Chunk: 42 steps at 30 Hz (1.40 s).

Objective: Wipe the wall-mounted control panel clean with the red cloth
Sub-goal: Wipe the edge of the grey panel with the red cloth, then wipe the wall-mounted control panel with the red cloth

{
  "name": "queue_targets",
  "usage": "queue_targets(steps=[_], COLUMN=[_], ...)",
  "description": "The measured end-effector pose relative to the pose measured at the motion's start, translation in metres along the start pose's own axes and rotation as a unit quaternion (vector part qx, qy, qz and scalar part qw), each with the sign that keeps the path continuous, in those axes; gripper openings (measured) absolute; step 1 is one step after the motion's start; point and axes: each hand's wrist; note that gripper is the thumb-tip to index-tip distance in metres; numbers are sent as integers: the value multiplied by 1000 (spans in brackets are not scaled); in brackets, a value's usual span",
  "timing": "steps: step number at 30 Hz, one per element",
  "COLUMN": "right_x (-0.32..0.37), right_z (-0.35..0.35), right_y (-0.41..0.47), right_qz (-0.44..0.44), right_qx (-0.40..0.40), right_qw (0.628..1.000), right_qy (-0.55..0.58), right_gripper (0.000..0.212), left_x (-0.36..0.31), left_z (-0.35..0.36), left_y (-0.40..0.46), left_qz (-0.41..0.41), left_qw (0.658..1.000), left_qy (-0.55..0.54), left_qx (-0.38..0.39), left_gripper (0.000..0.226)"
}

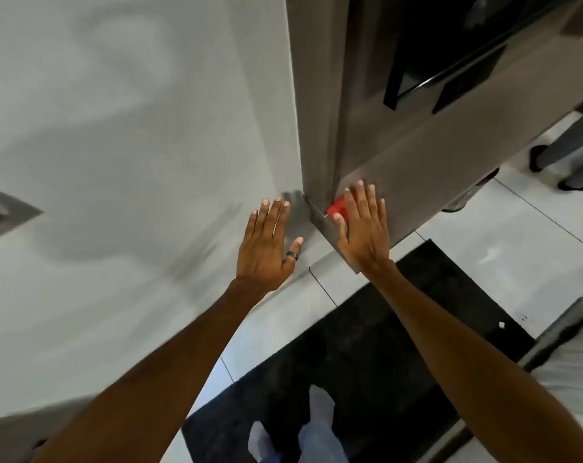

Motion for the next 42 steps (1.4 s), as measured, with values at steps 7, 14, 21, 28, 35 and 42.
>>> queue_targets(steps=[7,14,21,28,35,42], right_x=[-56,-39,47,233,454,640], right_z=[64,57,37,2,-64,-83], right_y=[22,9,-35,-46,-16,10], right_qz=[0,20,186,346,131,-204], right_qx=[128,171,76,-92,-197,-354], right_qw=[991,983,963,664,737,828], right_qy=[-44,-59,177,656,634,384], right_gripper=[86,105,69,41,56,75], left_x=[-2,19,68,141,230,350], left_z=[41,32,-10,-108,-259,-377], left_y=[16,-12,-69,-109,-161,-236], left_qz=[0,-5,-21,4,-8,-62], left_qw=[998,997,998,990,944,870], left_qy=[-18,-24,-41,-42,-81,-46], left_qx=[61,75,32,-134,-319,-486], left_gripper=[73,69,73,66,70,66])
Point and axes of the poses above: each hand's wrist, its own y-axis towards the middle knuckle, its own z-axis out of the palm, x = y × z, and after that the axes turned 15 degrees about -z, right-handed
